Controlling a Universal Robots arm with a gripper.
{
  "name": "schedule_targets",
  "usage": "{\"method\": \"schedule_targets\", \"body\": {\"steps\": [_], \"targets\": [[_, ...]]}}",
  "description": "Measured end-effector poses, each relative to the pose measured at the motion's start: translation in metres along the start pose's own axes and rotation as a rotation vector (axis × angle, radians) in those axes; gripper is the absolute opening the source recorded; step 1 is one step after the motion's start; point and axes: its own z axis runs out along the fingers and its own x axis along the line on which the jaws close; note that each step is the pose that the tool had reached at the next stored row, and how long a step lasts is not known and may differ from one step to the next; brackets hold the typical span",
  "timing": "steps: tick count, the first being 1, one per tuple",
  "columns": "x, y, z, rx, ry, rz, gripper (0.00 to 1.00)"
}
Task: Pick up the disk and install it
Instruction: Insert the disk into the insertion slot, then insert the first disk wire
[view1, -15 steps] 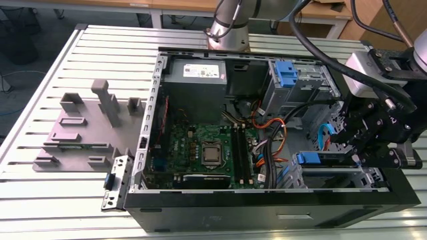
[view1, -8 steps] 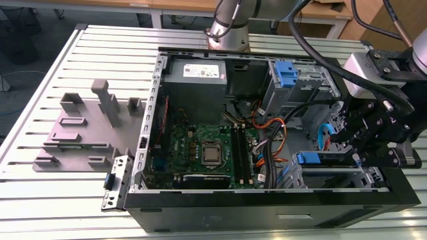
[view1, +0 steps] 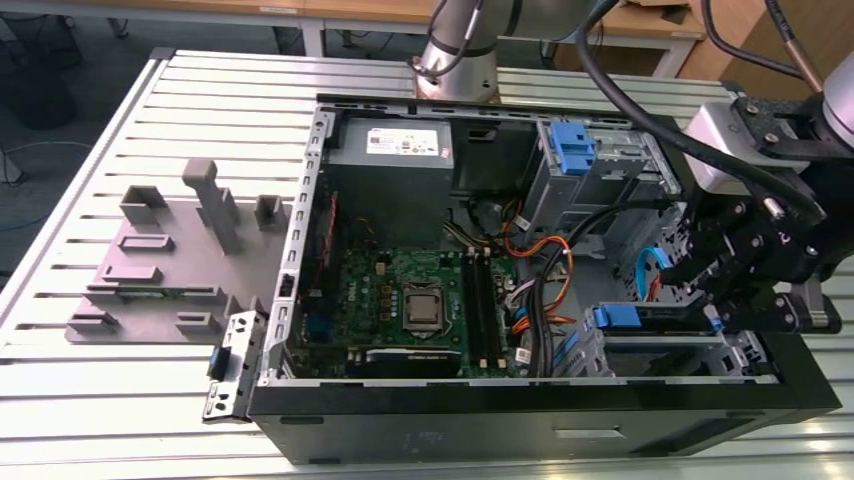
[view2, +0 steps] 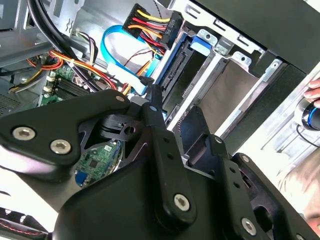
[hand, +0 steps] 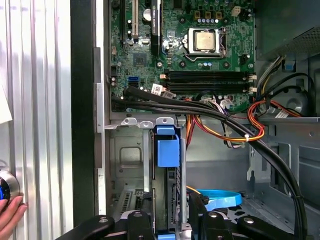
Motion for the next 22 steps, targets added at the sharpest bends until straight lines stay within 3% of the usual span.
{"method": "schedule_targets", "body": {"steps": [22], "targets": [[-0.005, 0.0001, -0.0061, 0.0, 0.0, 0.0, 0.42]]}}
